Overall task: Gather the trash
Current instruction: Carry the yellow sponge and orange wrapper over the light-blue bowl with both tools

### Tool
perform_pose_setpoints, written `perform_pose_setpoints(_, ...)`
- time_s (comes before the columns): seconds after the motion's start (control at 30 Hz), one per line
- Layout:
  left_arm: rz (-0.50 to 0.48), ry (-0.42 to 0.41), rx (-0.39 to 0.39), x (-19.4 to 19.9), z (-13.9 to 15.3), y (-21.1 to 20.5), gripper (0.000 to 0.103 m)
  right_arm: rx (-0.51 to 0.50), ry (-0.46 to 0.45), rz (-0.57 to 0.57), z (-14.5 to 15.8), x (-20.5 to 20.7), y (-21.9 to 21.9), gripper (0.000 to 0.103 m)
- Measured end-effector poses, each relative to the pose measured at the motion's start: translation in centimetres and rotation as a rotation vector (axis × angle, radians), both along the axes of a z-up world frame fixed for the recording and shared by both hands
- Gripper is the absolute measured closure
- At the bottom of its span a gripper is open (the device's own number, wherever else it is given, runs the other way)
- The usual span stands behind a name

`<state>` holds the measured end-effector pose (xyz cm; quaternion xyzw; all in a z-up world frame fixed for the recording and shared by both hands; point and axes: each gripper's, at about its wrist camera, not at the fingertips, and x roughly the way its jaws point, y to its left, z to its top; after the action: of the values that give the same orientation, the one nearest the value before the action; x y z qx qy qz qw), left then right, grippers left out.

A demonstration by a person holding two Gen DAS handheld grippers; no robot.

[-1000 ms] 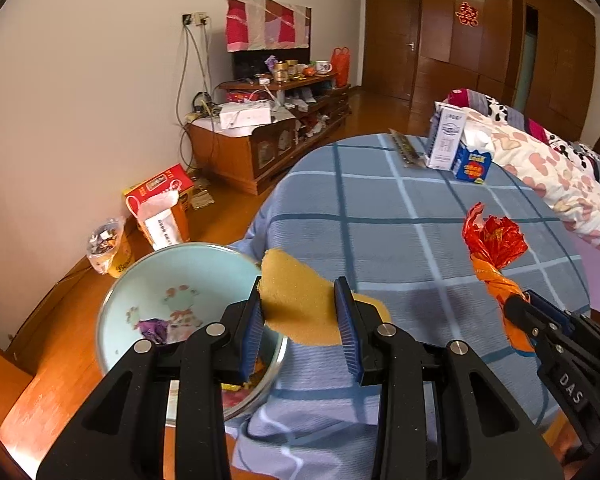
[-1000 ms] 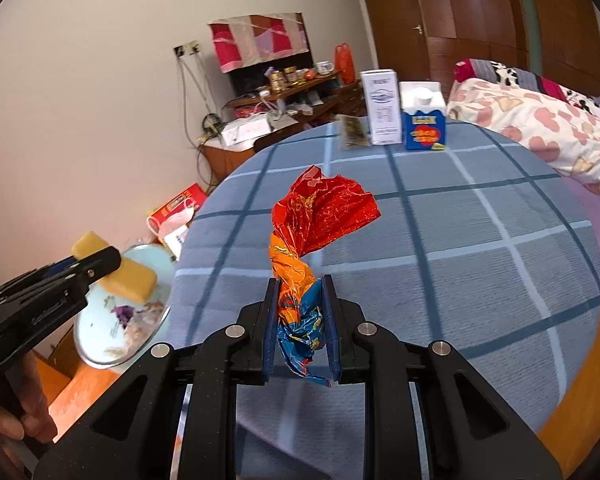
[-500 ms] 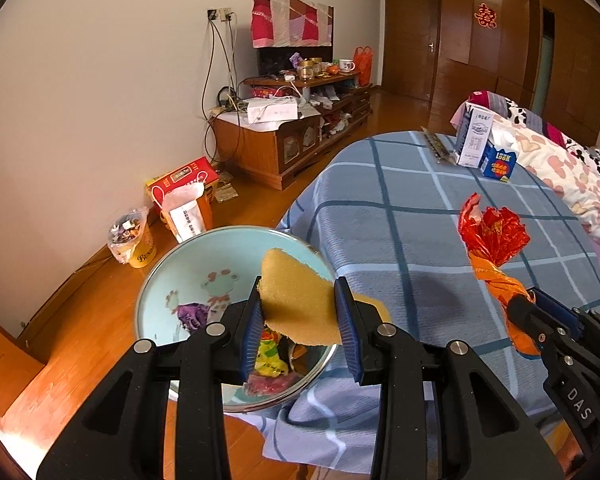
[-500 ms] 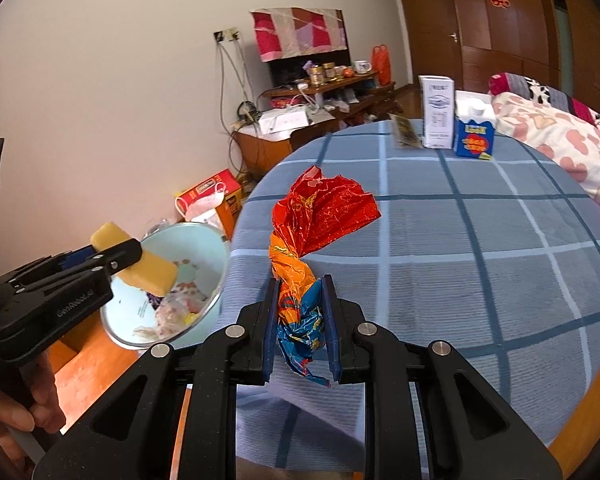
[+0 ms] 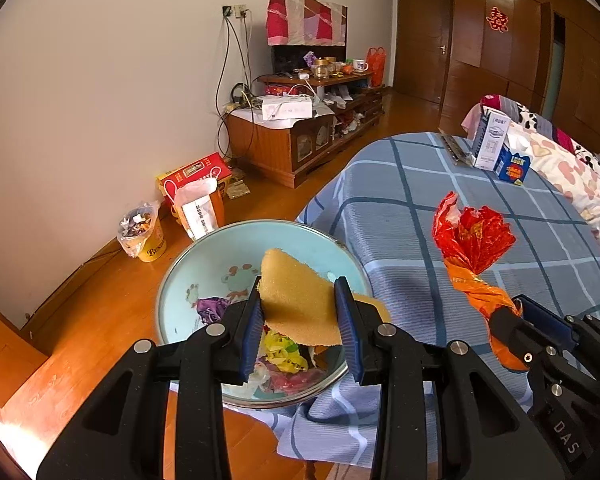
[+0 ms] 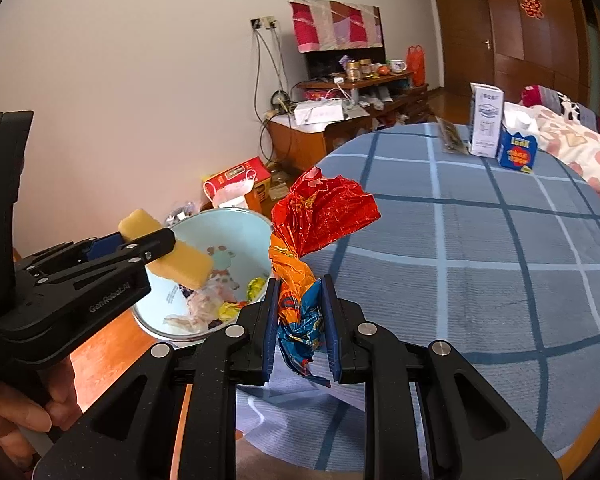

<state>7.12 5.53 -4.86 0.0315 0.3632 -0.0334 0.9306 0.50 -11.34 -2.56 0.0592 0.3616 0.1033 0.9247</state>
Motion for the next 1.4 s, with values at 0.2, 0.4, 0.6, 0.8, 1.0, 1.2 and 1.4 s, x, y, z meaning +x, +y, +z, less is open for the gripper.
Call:
perform_pose_setpoints(0.2, 0.02, 0.002, -0.003, 0.3, -0.2, 0.8, 0.069, -0.002, 0.004, 0.03, 0.0, 0.5, 1.0, 0.082)
perform_pose_setpoints(0.4, 0.047, 0.003, -0.007, 0.7, -0.2, 1.8, 0.069, 0.0, 0.0, 0.064, 0.1, 1.1, 2.2, 0.082)
perform_pose_setpoints(0.6, 0.078, 0.009, -0.014, 1.2, -0.5, 2.9, 0.069, -0.001, -0.004, 0.109, 0.2, 1.8, 3.7, 0.082)
perform_pose_setpoints(0.8, 0.102, 0.018, -0.017, 1.7, -1.0, 3.9, 0.069, -0.001, 0.001, 0.132, -0.1, 2.5, 4.7, 0.082)
perform_pose_setpoints(1.0, 0.123, 0.026, -0.017, 2.2, -1.4, 4.9, 0.069, -0.001, 0.01, 0.144, -0.5, 3.3, 5.2, 0.082)
perform_pose_setpoints(1.2, 0.143, 0.045, -0.046, 2.8, -1.9, 6.2, 0.069, 0.006, 0.014, 0.157, -0.8, 3.9, 5.6, 0.082)
perform_pose_setpoints(1.4, 0.154, 0.058, -0.024, 3.5, -2.4, 6.4, 0.069, 0.006, 0.026, 0.16, -1.5, 5.0, 6.1, 0.082)
